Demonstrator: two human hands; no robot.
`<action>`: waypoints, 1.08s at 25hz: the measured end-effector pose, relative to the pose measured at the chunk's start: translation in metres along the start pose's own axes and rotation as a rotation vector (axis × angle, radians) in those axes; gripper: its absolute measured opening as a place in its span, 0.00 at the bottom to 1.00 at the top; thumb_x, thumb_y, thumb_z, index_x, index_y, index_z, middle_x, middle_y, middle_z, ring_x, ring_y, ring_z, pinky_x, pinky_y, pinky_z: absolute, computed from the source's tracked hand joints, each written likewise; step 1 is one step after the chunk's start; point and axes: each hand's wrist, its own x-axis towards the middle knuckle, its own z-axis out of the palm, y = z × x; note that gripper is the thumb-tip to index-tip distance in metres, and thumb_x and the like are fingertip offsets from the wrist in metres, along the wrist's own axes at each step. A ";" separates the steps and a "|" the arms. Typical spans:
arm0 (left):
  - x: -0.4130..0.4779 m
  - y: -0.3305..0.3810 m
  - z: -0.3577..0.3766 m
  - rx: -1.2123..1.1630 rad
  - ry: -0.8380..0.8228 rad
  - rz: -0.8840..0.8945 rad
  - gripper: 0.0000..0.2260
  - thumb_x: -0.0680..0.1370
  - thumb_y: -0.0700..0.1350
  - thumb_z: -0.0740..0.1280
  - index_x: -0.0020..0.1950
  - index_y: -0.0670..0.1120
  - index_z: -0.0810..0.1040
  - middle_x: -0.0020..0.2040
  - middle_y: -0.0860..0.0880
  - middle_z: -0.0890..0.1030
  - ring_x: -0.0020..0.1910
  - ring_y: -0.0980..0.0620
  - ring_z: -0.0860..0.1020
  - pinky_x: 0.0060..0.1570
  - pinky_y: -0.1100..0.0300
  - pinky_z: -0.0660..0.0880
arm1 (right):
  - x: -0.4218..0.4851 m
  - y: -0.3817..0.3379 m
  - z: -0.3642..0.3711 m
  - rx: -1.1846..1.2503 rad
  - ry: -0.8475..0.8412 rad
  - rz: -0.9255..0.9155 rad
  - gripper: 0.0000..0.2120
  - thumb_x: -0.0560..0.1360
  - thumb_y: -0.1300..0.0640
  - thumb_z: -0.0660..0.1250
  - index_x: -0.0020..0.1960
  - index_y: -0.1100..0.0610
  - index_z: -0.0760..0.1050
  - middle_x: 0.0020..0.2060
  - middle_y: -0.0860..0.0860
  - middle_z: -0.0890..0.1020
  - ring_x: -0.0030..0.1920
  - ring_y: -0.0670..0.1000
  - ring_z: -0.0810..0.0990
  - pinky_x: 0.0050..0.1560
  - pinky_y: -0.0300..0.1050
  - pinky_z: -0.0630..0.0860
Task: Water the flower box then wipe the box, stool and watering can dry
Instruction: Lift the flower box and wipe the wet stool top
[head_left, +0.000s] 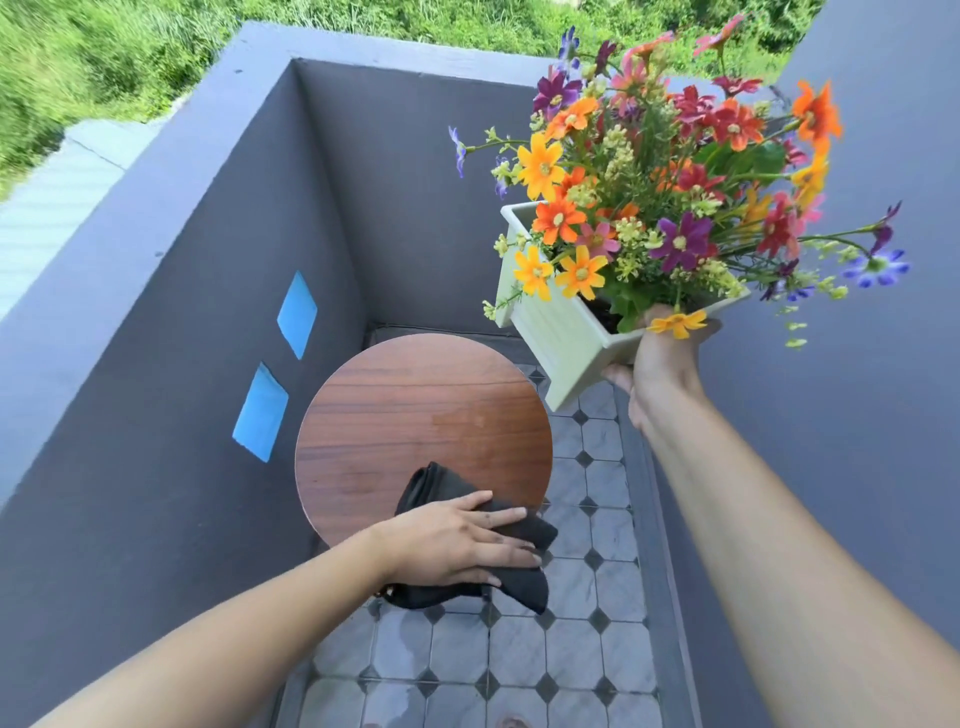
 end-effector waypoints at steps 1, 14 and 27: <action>-0.015 0.001 0.002 0.000 0.009 -0.017 0.19 0.82 0.53 0.51 0.73 0.54 0.61 0.72 0.53 0.70 0.75 0.51 0.54 0.71 0.45 0.54 | -0.004 0.002 0.003 -0.001 -0.010 0.003 0.21 0.67 0.51 0.57 0.56 0.49 0.52 0.71 0.59 0.67 0.46 0.51 0.77 0.24 0.38 0.77; -0.135 -0.065 -0.009 -0.384 0.412 -1.066 0.22 0.82 0.46 0.57 0.74 0.59 0.57 0.76 0.45 0.61 0.75 0.47 0.59 0.71 0.52 0.59 | -0.038 0.019 0.036 -0.019 -0.134 0.104 0.25 0.73 0.55 0.59 0.69 0.55 0.60 0.65 0.59 0.71 0.53 0.58 0.79 0.24 0.42 0.79; -0.113 -0.063 -0.148 -1.167 1.006 -1.167 0.08 0.77 0.53 0.64 0.52 0.52 0.79 0.49 0.50 0.82 0.44 0.53 0.81 0.42 0.59 0.78 | -0.053 0.030 0.041 -0.351 -0.477 0.155 0.17 0.82 0.55 0.49 0.59 0.64 0.70 0.54 0.63 0.77 0.54 0.64 0.77 0.52 0.61 0.77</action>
